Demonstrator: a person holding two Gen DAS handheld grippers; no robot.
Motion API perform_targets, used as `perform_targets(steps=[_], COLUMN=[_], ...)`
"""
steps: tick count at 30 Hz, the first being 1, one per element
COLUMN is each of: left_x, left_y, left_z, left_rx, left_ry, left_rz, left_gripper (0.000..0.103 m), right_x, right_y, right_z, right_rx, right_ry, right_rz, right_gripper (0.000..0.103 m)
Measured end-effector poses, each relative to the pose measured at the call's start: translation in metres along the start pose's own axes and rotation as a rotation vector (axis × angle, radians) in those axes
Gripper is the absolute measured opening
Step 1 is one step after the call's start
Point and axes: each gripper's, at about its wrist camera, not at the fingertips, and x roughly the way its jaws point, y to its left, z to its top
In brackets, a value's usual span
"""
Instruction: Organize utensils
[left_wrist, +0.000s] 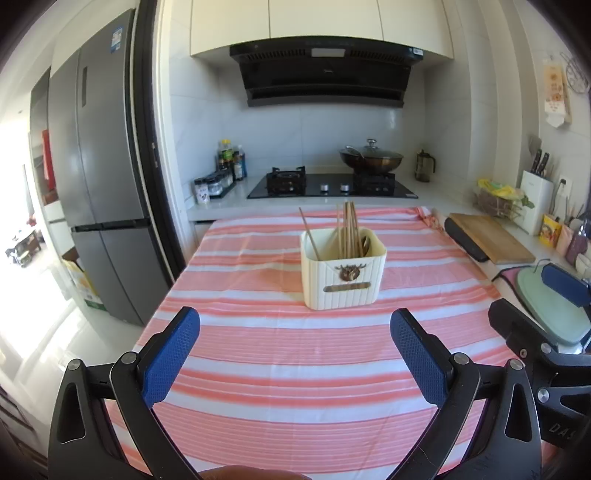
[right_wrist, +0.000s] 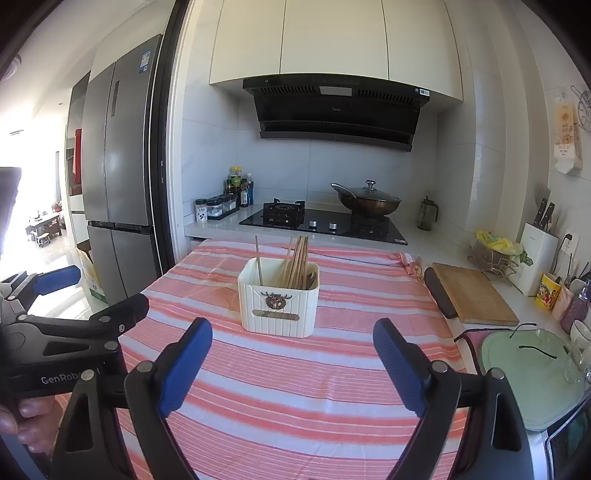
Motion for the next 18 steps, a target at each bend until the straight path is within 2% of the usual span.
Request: perform_targets(steps=[18], left_x=[0.0088], left_y=[0.0037], left_z=[-0.0003], left_rx=[-0.023], left_ry=[0.001], left_rz=[0.005], left_gripper=[0.103], right_x=[0.0067], right_y=[-0.0002], right_z=[-0.0019], right_rx=[0.001], right_ry=[0.027], right_rz=[-0.003], right_gripper=[0.091])
